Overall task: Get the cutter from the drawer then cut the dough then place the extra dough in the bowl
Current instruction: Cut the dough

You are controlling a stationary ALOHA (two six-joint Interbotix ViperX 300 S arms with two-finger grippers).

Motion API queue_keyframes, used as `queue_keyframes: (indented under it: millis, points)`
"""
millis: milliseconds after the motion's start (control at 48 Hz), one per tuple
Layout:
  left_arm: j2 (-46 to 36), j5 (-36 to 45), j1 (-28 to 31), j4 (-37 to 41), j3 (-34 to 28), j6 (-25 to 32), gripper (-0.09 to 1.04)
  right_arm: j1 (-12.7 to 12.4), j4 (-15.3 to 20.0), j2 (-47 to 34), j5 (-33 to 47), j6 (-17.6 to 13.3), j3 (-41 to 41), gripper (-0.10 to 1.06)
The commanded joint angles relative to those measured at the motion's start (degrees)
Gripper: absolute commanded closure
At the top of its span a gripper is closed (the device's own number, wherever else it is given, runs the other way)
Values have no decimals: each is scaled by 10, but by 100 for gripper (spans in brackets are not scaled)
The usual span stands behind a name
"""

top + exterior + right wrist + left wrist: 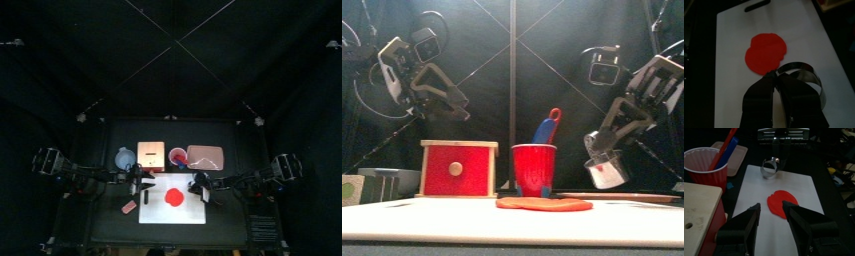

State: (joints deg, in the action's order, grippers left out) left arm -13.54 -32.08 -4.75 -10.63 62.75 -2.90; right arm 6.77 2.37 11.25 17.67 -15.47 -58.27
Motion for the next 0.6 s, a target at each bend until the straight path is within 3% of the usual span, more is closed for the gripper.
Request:
queue_keyframes:
  millis: [21, 292, 604]
  points:
    - [2, -5, -4, 5, -19, 4, 15, 3, -27, 7, 2, -1, 45, 48]
    - [16, -5, -6, 13, -20, 2, 15, 15, -38, -36, 12, -4, 92, 48]
    - [22, -5, -6, 12, -18, 2, 15, 43, -20, -114, 98, -7, 114, 48]
